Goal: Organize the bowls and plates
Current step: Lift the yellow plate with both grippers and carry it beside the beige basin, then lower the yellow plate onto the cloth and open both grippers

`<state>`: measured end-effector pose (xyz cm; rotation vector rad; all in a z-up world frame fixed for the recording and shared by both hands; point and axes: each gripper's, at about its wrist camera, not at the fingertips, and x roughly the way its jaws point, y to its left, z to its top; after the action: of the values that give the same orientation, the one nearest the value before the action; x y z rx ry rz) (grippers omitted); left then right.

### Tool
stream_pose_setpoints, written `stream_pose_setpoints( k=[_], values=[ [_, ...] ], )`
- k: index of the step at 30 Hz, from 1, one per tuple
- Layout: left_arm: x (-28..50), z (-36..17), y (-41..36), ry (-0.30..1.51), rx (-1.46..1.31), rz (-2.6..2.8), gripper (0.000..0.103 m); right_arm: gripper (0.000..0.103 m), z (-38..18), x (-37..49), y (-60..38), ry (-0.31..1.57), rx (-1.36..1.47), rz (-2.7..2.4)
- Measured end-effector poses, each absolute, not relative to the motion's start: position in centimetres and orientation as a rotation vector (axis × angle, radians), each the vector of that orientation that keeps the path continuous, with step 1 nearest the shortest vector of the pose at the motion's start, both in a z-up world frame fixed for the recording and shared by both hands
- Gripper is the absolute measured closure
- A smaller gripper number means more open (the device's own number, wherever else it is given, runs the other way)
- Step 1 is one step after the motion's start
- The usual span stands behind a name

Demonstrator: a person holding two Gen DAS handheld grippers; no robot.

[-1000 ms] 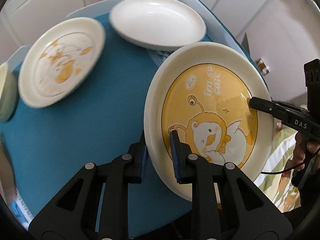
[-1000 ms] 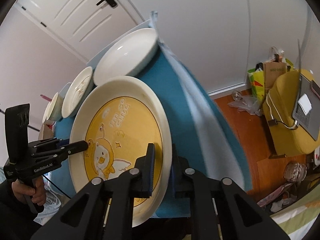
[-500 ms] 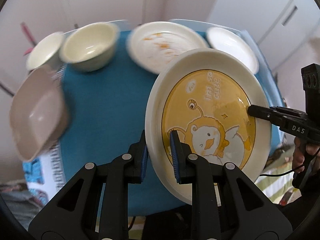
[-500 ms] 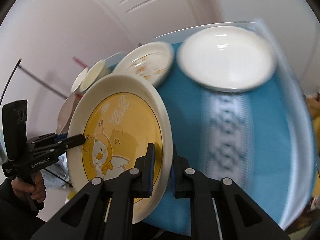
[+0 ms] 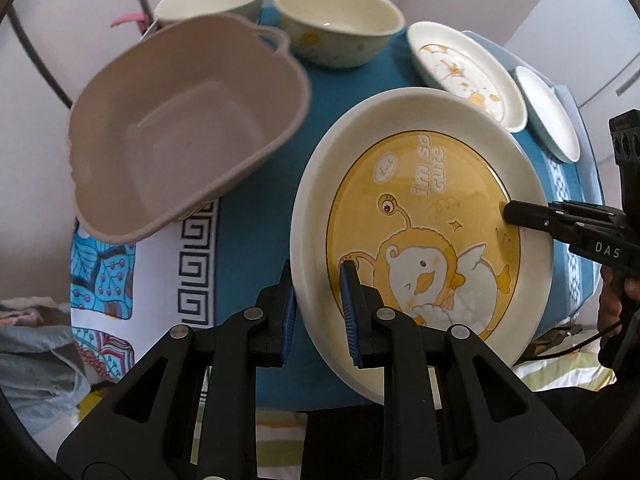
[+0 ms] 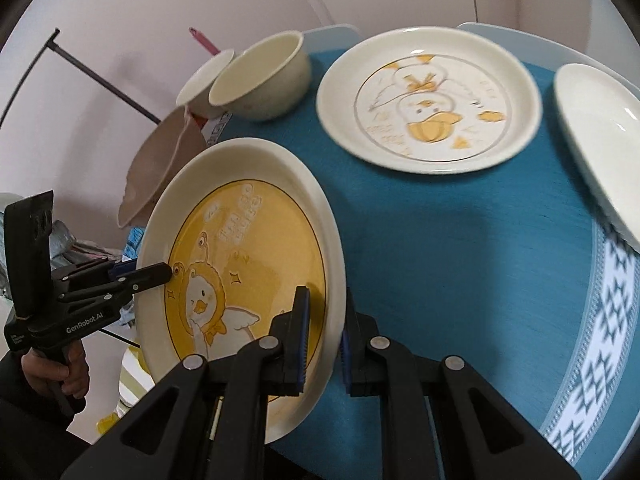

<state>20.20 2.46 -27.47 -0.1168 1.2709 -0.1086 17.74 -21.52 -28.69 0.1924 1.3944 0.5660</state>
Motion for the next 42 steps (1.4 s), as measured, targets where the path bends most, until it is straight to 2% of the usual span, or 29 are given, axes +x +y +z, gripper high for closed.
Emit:
stream_pose_setpoints(
  k=[23,25,26,27,29,32,35,36,37,42],
  values=[
    [21.4,-28.7,3.6,1.261,-0.135,-0.123,0.083,0.089,-29.9,18.8,-20.1,1.409,0.180,0.560],
    [21.4,-28.7,3.6,1.261,-0.139,-0.132,0.079,0.089,-29.8,18.7,-19.8,1.410,0.171,0.556],
    [21.4,-28.7,3.4,1.263,-0.138,-0.137,0.068,0.089,-29.8,18.7,-19.8,1.408,0.169,0.553],
    [21.4,-28.7,3.3,1.263,-0.134,-0.135,0.046,0.089,-29.7,18.7,-19.7,1.406,0.172,0.549],
    [21.1,-28.4,3.2,1.239,-0.125,-0.131,0.024,0.089,-29.6,18.5,-19.8,1.401,0.183,0.540],
    [20.9,-28.0,3.0,1.228,-0.115,-0.141,0.023,0.086,-29.3,18.2,-19.7,1.386,0.178,0.538],
    [20.7,-28.0,2.8,1.232,-0.103,-0.149,0.023,0.063,-29.0,17.7,-19.8,1.378,0.176,0.535],
    [20.6,-27.9,2.8,1.232,-0.103,-0.150,0.023,0.049,-29.0,17.5,-19.9,1.377,0.180,0.535],
    [20.4,-27.8,2.9,1.231,-0.103,-0.153,0.023,0.043,-28.9,17.4,-19.9,1.378,0.183,0.534],
    [19.4,-26.4,2.9,1.207,-0.093,-0.155,0.023,0.043,-27.6,16.6,-20.4,1.356,0.187,0.508]
  ],
)
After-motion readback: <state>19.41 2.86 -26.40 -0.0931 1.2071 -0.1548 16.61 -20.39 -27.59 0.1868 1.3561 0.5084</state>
